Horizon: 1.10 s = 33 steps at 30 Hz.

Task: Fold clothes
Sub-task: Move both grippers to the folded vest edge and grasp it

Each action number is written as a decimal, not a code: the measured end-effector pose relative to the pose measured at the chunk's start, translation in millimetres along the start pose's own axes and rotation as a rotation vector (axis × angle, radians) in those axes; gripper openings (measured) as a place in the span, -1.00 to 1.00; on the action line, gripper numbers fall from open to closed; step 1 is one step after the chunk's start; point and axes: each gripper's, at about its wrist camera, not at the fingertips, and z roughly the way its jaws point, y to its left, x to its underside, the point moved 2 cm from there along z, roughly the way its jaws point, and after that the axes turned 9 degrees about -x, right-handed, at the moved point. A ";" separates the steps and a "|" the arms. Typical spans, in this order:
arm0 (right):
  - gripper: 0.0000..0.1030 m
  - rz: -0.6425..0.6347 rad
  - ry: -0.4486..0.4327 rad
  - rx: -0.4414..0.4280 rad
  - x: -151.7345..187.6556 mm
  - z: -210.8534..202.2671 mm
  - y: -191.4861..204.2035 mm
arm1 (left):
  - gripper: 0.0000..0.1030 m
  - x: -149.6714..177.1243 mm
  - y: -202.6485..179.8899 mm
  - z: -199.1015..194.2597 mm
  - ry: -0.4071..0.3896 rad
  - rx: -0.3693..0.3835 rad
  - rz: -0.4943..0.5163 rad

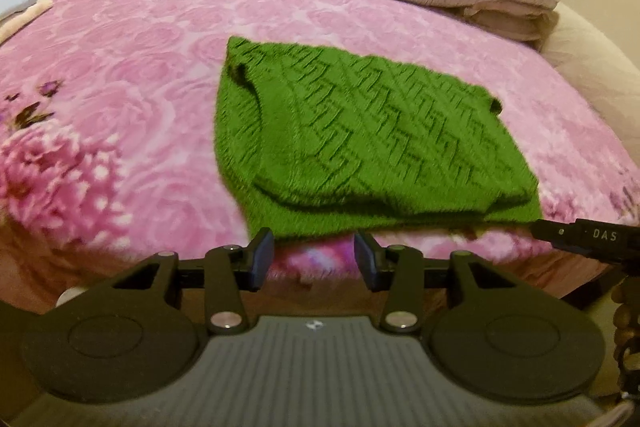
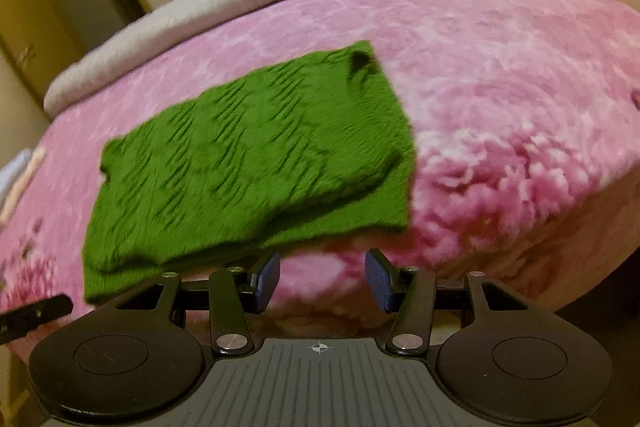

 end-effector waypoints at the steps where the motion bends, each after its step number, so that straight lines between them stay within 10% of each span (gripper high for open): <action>1: -0.01 0.016 -0.018 -0.012 -4.7 -0.6 -5.3 | -0.24 -3.4 0.3 2.6 -0.005 0.011 -0.001; 17: -0.01 0.544 -0.140 -0.269 -52.9 35.8 -129.8 | -0.40 -62.5 -7.8 78.9 -0.011 0.076 -0.006; 21: -0.01 0.690 -0.156 -0.454 -40.0 48.0 -151.8 | -0.40 -64.2 0.0 95.7 0.030 0.102 -0.043; 33: -0.19 0.537 -0.114 -0.523 -54.4 71.9 -126.1 | -0.47 -69.0 13.5 104.2 0.037 0.189 -0.108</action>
